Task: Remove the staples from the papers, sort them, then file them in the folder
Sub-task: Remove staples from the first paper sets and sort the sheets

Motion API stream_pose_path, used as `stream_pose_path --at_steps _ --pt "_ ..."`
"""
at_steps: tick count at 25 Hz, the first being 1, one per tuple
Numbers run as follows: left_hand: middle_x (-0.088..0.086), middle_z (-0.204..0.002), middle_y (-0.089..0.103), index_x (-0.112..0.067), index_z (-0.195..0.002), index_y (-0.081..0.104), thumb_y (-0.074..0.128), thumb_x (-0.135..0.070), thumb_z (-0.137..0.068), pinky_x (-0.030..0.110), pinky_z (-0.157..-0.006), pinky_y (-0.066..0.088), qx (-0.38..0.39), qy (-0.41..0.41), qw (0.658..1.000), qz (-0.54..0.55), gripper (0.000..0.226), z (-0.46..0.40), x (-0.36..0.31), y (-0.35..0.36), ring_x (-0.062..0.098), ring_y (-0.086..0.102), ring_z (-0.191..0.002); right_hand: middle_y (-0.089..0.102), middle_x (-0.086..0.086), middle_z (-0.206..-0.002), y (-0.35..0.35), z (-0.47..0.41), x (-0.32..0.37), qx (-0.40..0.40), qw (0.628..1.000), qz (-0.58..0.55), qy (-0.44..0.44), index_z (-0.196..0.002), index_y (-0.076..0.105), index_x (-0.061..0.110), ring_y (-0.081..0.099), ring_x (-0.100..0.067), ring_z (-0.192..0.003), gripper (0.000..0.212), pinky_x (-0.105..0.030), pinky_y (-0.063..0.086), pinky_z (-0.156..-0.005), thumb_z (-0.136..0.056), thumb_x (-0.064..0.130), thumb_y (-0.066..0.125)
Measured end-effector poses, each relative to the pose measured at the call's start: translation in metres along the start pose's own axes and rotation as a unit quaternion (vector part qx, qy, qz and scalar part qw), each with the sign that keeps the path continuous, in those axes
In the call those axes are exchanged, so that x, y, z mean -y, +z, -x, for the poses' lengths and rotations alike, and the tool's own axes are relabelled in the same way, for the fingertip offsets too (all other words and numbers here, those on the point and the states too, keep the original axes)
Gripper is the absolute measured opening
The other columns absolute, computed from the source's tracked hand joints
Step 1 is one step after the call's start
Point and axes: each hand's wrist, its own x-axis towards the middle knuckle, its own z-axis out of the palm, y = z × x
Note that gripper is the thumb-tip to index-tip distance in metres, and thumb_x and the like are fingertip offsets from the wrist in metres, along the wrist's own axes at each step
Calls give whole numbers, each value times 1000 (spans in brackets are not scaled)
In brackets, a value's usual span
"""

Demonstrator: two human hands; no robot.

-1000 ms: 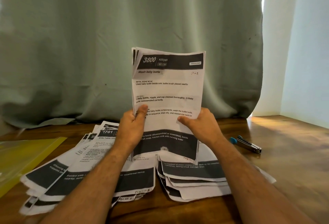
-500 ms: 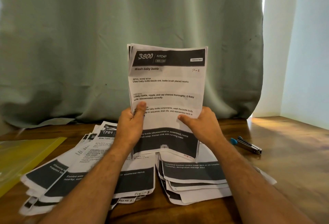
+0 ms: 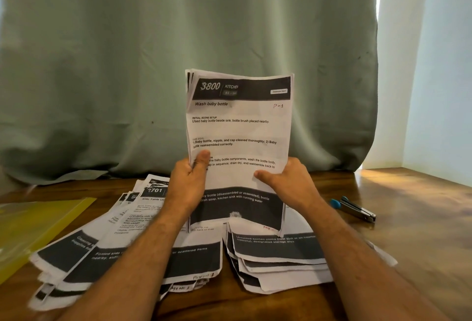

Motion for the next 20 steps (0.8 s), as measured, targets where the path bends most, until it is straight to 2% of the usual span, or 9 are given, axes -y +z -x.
stream_pose_path --at_steps 3,6,8,10,12,14,16,18,20 --pt "-7 -95 76 -27 -113 63 46 -42 -103 27 -70 59 -31 16 999 24 25 -3 -9 -1 11 74 -87 73 4 -112 -2 -1 3 -45 998 -36 -36 -119 69 18 70 -7 -92 35 -26 58 -79 -88 34 72" --pt "-10 -84 77 -24 -103 65 51 -36 -104 28 -68 56 -36 -51 995 78 19 -6 -20 -3 14 74 -86 73 8 -107 -5 -1 6 -81 990 -103 -58 -114 65 22 70 -5 -90 35 -24 58 -76 -87 45 68" --pt "0 -87 78 -16 -105 64 55 -34 -102 36 -70 59 1 -159 980 120 20 -7 -20 -7 23 74 -85 72 8 -102 -7 -3 3 -90 988 -118 -53 -112 60 17 70 0 -85 37 -17 55 -69 -91 48 60" --pt "12 -100 77 -9 -119 64 56 -32 -102 45 -76 61 61 -255 957 122 30 -5 -15 -11 32 74 -92 71 7 -93 -9 -8 -3 -95 990 -106 -17 -104 60 11 66 8 -71 30 -7 46 -57 -99 40 52" --pt "18 -108 75 -5 -125 63 53 -30 -102 49 -74 62 112 -317 935 116 35 -1 -11 -12 34 74 -92 72 3 -88 -9 -13 -12 -95 987 -119 50 -100 64 7 67 4 -65 31 -11 46 -53 -102 35 49" --pt "21 -113 73 -3 -124 63 50 -28 -104 48 -68 62 155 -353 915 121 35 3 -8 -13 32 75 -83 74 2 -86 -9 -15 -18 -82 975 -165 120 -102 66 7 70 -7 -69 32 -21 49 -55 -103 35 49" --pt "22 -116 71 -2 -123 62 48 -26 -104 48 -68 62 187 -377 898 131 33 7 -3 -15 33 76 -82 73 4 -80 -10 -14 -20 -82 964 -198 156 -102 67 8 70 -9 -65 32 -19 48 -51 -103 34 49" --pt "22 -118 71 -3 -124 62 48 -24 -104 49 -71 61 201 -392 888 135 33 8 -1 -19 34 76 -86 68 4 -77 -12 -14 -20 -90 966 -185 154 -104 67 6 64 -4 -54 33 -16 46 -44 -102 34 50" --pt "22 -119 70 -2 -127 61 50 -24 -102 50 -75 61 216 -401 881 131 35 9 1 -22 35 75 -90 61 3 -78 -12 -14 -23 -105 972 -156 140 -111 66 2 55 -3 -54 37 -15 44 -47 -99 35 54"
